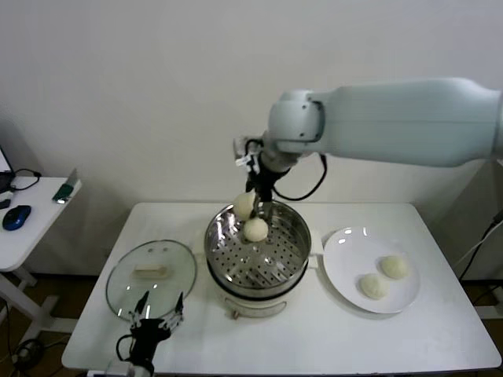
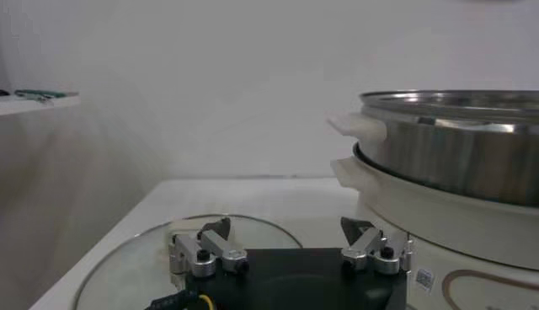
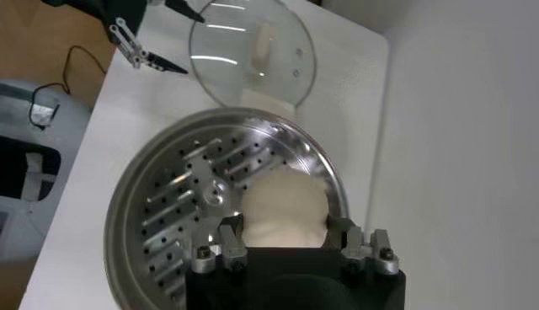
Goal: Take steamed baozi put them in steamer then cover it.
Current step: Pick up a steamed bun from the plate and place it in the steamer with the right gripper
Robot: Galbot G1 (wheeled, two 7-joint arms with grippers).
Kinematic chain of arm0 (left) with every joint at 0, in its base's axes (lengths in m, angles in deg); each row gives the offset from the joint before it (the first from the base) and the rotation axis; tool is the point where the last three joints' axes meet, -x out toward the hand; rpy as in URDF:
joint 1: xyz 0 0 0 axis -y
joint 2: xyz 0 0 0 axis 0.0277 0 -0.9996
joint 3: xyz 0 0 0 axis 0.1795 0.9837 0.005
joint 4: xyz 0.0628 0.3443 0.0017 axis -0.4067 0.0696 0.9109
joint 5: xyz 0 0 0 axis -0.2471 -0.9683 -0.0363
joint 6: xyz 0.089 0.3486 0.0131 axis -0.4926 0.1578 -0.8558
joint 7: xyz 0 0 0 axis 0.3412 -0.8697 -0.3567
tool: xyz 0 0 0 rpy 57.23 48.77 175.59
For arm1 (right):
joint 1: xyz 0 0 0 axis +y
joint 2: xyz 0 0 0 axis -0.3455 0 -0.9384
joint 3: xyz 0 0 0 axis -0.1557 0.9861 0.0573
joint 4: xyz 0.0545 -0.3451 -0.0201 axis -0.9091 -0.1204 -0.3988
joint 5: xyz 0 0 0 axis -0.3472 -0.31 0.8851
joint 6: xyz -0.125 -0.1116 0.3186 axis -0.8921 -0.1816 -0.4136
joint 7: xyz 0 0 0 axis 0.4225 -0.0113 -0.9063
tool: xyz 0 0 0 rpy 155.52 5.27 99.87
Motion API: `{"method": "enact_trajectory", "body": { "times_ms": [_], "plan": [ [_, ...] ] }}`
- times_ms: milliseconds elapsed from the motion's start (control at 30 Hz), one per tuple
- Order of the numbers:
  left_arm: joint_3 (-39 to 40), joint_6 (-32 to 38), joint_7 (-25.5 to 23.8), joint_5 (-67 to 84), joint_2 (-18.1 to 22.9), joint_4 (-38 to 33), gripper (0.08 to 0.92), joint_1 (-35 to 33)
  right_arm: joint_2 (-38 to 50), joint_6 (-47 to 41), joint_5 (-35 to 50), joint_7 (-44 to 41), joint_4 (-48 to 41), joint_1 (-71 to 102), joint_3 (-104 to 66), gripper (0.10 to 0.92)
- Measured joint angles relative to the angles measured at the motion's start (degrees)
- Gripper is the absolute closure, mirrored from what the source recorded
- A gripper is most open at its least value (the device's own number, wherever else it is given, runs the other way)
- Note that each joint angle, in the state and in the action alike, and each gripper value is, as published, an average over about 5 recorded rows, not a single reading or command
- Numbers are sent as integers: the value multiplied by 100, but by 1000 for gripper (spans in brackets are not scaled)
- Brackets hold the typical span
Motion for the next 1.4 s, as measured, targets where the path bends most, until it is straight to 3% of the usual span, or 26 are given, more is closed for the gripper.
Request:
{"method": "enact_trajectory", "body": {
  "times_ms": [867, 1133, 1400],
  "plan": [
    [-36, 17, 6, 3, 5, 75, 177, 64, -799, -414, -489, 838, -827, 1678, -89, 362],
    [-32, 13, 7, -13, 10, 54, 177, 50, -686, -252, -518, 672, -765, 1550, -83, 224],
    [-24, 0, 9, -20, 12, 35, 177, 53, 3, 244, -583, -57, -444, 615, 224, 203]
  ]
}}
